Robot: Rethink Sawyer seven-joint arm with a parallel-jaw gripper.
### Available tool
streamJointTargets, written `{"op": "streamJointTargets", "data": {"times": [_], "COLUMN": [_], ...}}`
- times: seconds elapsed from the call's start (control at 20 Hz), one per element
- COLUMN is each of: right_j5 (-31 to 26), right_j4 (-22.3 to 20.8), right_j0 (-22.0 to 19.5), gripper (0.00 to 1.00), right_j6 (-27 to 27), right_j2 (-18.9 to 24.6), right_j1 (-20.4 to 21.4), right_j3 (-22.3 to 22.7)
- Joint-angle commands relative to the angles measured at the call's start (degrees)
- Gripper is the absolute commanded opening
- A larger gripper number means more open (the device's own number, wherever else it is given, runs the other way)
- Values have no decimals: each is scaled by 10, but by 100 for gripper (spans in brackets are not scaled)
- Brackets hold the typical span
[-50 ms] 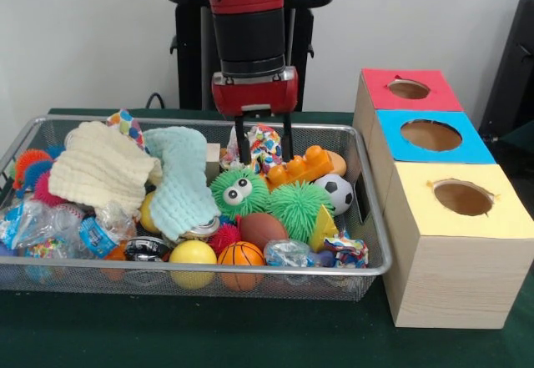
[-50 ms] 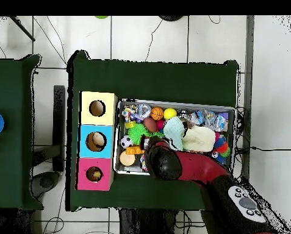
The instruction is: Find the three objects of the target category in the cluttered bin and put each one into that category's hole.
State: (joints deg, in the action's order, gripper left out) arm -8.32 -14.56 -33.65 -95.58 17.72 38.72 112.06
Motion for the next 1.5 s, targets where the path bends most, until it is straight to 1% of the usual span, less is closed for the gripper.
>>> {"op": "streamJointTargets", "data": {"times": [0.05,0.1,0.15,0.3,0.4,0.45,0.6,0.65,0.7,0.85,0.95,1.0,1.1,1.15,1.25,1.3,1.35,1.45,1.5], "right_j5": [73,79,92,109,127,144,168,175,179,191,196,193,164,135,114,106,88,57,44], "right_j4": [17,14,8,1,-8,-16,-31,-42,-46,-78,-98,-103,-101,-94,-90,-90,-80,-75,-74], "right_j0": [-22,-26,-25,-18,-17,-18,-21,-26,-28,-43,-51,-53,-52,-42,-29,-27,-15,-3,-1], "gripper": [100,100,100,100,100,100,100,100,100,100,100,100,100,100,100,100,100,100,100], "right_j6": [-100,-98,-95,-88,-79,-75,-62,-54,-52,-38,-33,-31,-21,-11,-6,-6,-6,1,5], "right_j2": [61,66,68,66,66,68,72,75,76,84,86,85,72,52,22,13,-11,-40,-48], "right_j1": [-73,-79,-99,-131,-160,-186,-237,-260,-273,-325,-347,-352,-354,-346,-335,-333,-326,-313,-310], "right_j3": [-17,-18,-31,-54,-75,-93,-131,-149,-159,-202,-226,-233,-243,-249,-255,-257,-260,-264,-266]}}
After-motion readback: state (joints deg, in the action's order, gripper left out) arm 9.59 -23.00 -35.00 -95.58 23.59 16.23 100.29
